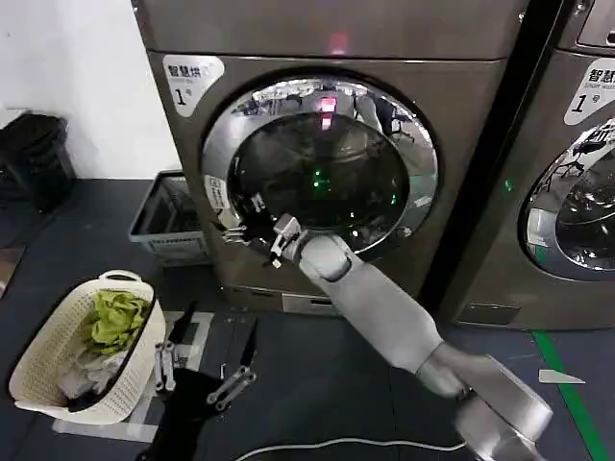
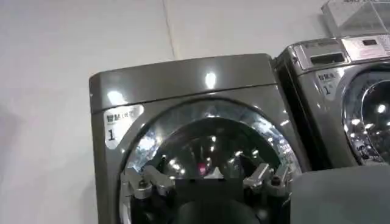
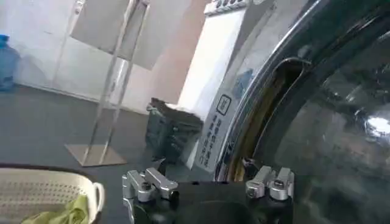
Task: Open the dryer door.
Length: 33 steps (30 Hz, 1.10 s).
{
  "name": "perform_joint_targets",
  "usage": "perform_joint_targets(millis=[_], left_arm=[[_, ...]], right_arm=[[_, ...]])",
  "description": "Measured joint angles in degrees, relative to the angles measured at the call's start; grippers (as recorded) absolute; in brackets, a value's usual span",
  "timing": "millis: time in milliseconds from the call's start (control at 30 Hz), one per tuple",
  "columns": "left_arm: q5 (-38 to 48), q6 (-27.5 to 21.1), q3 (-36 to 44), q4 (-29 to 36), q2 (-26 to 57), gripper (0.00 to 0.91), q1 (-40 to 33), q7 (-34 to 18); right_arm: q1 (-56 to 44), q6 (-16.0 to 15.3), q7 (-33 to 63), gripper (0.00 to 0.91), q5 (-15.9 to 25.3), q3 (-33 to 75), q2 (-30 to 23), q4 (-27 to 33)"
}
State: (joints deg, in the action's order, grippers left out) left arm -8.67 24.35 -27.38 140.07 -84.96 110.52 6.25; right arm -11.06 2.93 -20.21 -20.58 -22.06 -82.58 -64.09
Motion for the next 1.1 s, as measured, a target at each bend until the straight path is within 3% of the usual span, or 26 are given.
perform_joint_targets(millis=[333,533,733,900,1100], left_arm=[[0.3,0.0,-0.5,-0.3,0.0,0.907,-0.3,0.0],[0.7,-0.1,-1.2,-0.2,0.2,0.907,-0.3,0.0],[1.1,-0.4,-1.6,-0.2,0.2,0.907,-0.6,0.0],[6.4,-4.6,-5.3,-1.5,1.2,0.907,-2.2,0.2],[13.1,-9.2,-15.5,-4.5,3.6,0.907,-5.4,-0.4]], right_arm=[[-0.1,3.7,-9.1,0.907,-3.6,-0.7,3.1,-2.2],[-0.5,4.2,-10.9,0.907,-4.2,-0.7,4.4,-2.9],[-2.2,7.3,-15.9,0.907,-5.7,-1.0,6.5,-5.7],[-3.0,10.4,-21.1,0.907,-7.8,-1.4,9.0,-7.8],[-3.9,12.8,-29.0,0.907,-11.3,-1.0,11.6,-9.9]])
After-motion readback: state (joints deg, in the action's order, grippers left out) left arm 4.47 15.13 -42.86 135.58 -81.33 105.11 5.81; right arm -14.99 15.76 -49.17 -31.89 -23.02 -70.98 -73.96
